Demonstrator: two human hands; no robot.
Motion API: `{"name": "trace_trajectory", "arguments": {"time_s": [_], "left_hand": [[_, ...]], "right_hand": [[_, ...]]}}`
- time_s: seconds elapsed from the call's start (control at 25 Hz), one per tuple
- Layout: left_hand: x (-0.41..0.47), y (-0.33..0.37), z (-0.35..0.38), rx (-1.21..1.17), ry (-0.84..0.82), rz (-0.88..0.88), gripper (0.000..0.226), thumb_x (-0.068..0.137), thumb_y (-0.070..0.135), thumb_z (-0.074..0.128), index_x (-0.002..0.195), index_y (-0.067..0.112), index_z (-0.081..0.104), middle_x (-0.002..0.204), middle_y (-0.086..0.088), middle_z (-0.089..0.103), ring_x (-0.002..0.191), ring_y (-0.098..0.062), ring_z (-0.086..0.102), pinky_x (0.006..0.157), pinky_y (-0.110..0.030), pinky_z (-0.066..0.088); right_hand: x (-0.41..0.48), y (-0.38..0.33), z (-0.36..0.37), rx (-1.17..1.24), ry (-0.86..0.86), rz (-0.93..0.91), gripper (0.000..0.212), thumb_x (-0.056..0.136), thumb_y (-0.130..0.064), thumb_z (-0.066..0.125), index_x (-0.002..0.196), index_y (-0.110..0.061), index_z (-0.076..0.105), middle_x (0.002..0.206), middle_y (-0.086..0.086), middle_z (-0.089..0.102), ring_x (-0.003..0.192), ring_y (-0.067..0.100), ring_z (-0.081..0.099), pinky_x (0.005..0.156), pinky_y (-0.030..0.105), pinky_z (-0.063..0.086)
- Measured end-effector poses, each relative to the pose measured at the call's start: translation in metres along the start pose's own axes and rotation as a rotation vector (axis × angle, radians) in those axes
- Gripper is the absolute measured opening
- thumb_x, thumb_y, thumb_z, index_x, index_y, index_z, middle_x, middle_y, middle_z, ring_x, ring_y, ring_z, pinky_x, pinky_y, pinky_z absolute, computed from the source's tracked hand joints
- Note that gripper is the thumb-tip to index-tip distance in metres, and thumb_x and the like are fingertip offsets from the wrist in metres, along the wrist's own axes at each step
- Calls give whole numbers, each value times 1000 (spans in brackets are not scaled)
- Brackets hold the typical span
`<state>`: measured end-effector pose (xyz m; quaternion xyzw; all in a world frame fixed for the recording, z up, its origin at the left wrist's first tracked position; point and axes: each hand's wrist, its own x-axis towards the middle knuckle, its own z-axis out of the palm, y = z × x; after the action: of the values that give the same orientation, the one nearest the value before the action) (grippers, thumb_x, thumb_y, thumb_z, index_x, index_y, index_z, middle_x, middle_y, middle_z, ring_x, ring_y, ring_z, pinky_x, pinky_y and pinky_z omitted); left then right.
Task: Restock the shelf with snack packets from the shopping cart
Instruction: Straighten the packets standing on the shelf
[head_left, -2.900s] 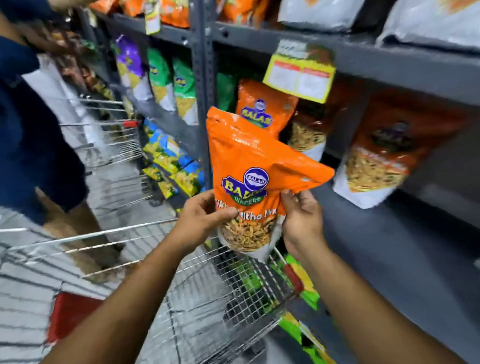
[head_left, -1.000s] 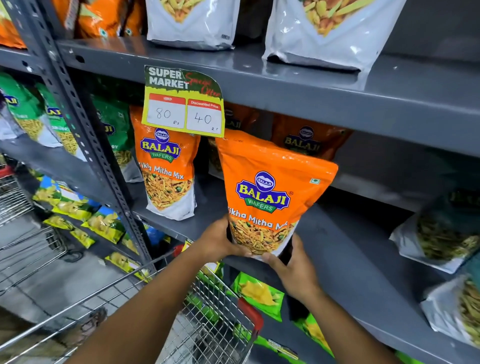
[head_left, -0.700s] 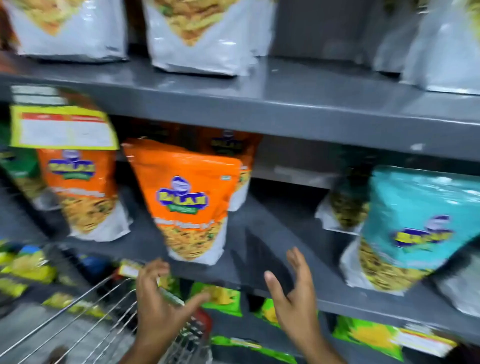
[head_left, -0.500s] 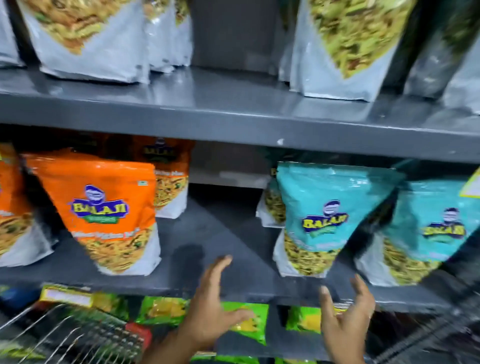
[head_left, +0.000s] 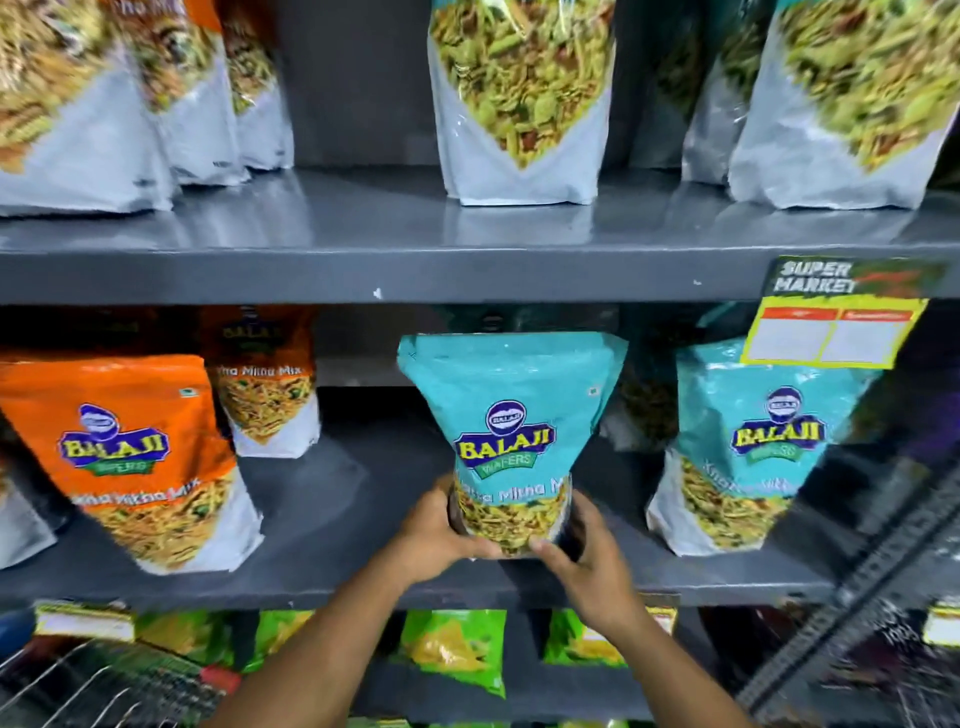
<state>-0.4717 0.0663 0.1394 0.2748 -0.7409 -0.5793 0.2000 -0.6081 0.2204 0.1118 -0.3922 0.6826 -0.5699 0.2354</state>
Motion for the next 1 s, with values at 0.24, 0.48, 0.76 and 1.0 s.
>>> {"name": "trace_trajectory", "arguments": {"time_s": [0.24, 0.48, 0.76, 1.0], "left_hand": [[-2, 5, -5, 27, -33, -18, 78, 53, -11, 85, 113, 19, 45, 105, 6, 65, 94, 0, 67, 70, -10, 52], [-58, 1, 10, 327, 536, 168, 86, 42, 39, 90, 109, 14, 42, 104, 0, 45, 98, -16, 49, 85, -22, 39], [-42, 43, 141, 294, -45, 308, 84, 66, 44, 78, 131, 49, 26, 138, 22, 33, 129, 9, 31, 109, -20, 31], [51, 77, 204, 159, -107, -30, 85, 52, 30, 89, 126, 25, 47, 126, 9, 60, 114, -9, 57, 92, -27, 49]], "right_hand": [[1, -2, -5, -20, -43, 34, 78, 66, -51, 74, 135, -34, 42, 134, -17, 56, 124, 0, 52, 107, 39, 43], [-31, -3, -31, 27, 221, 7, 65, 77, -27, 71, 135, -22, 42, 129, -2, 54, 119, 7, 54, 93, 9, 44], [-27, 3, -162, -65, 765, 23, 82, 79, -63, 50, 139, -11, 32, 142, 14, 42, 128, 24, 44, 110, 40, 34], [6, 4, -198, 118, 401, 68, 45, 85, -59, 49, 104, -20, 63, 109, -5, 69, 104, 7, 64, 90, 25, 52]]}}
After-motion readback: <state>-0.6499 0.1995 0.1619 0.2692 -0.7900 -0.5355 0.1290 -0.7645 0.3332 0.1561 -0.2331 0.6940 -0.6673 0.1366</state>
